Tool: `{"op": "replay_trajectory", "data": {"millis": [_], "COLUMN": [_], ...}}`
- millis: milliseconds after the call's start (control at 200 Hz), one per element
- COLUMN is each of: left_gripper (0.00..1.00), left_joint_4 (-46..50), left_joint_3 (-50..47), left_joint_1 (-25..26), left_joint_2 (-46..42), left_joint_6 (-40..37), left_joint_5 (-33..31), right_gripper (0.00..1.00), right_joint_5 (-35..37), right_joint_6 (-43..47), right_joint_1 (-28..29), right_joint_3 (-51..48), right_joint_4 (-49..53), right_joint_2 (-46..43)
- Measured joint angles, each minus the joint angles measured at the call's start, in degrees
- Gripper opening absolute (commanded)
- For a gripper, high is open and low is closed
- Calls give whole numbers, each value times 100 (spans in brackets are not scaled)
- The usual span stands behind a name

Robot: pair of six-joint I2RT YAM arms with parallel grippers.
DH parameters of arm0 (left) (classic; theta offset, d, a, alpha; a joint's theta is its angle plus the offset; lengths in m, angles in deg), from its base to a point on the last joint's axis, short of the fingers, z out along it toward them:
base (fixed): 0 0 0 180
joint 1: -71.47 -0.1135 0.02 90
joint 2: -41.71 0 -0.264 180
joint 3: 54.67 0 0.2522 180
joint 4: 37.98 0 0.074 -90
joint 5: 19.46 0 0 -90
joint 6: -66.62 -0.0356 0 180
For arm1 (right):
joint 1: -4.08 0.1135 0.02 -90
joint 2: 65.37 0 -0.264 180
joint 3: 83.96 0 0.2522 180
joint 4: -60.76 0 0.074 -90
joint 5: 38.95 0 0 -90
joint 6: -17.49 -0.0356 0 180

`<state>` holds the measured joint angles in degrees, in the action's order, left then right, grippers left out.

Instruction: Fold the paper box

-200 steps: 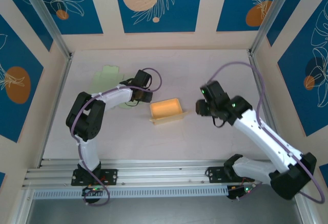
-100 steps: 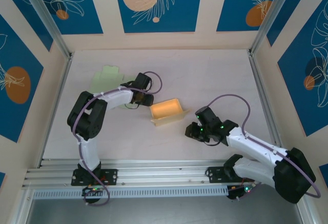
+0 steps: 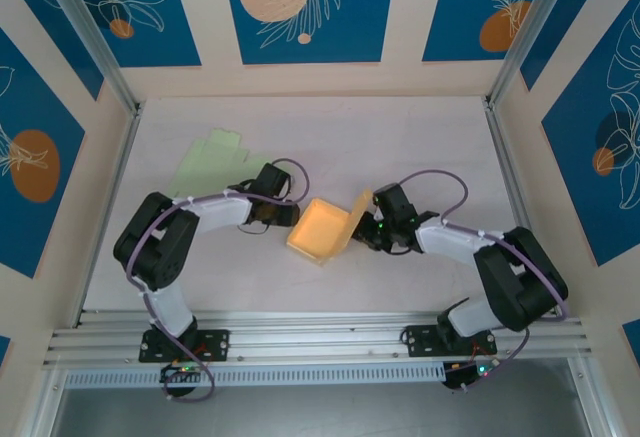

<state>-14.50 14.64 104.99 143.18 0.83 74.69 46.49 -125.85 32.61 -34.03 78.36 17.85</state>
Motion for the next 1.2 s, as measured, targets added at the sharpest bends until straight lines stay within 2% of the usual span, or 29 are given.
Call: {"op": "replay_trajectory", "data": {"millis": [210, 470, 610, 705, 805, 955, 1070, 1200], "left_gripper": [34, 33, 37, 45, 53, 54, 60, 62], "left_joint_4": [-385, -850, -977, -946, -881, -833, -850, -944], "left_joint_3": [-280, -293, -573, -809, -846, -662, -385, 101], "left_joint_1": [474, 990, 999, 986, 935, 623, 144, -326], "left_joint_2": [-142, -92, -439, -931, -1416, -1768, -1735, -1429], "left_joint_6": [597, 1152, 1268, 1233, 863, -208, -1091, -2079], "left_joint_5": [17, 79, -195, -448, -603, -673, -352, 186], "right_gripper": [33, 34, 36, 36, 37, 37, 38, 38], "right_joint_5": [-306, -844, -911, -730, -415, 35, 326, 614], "right_joint_6": [382, 1073, 1469, 1725, 1930, 2105, 2127, 2081], "right_joint_1": [-404, -1224, -1779, -2087, -2275, -2321, -2319, -2284], "right_joint_3": [953, 2341, 2507, 2500, 2352, 2009, 1779, 1589], "right_joint_4": [-76, 278, 693, 1117, 1478, 1996, 2380, 2870], "right_joint_2": [796, 1720, 1705, 1558, 1117, 81, -706, -1526]}}
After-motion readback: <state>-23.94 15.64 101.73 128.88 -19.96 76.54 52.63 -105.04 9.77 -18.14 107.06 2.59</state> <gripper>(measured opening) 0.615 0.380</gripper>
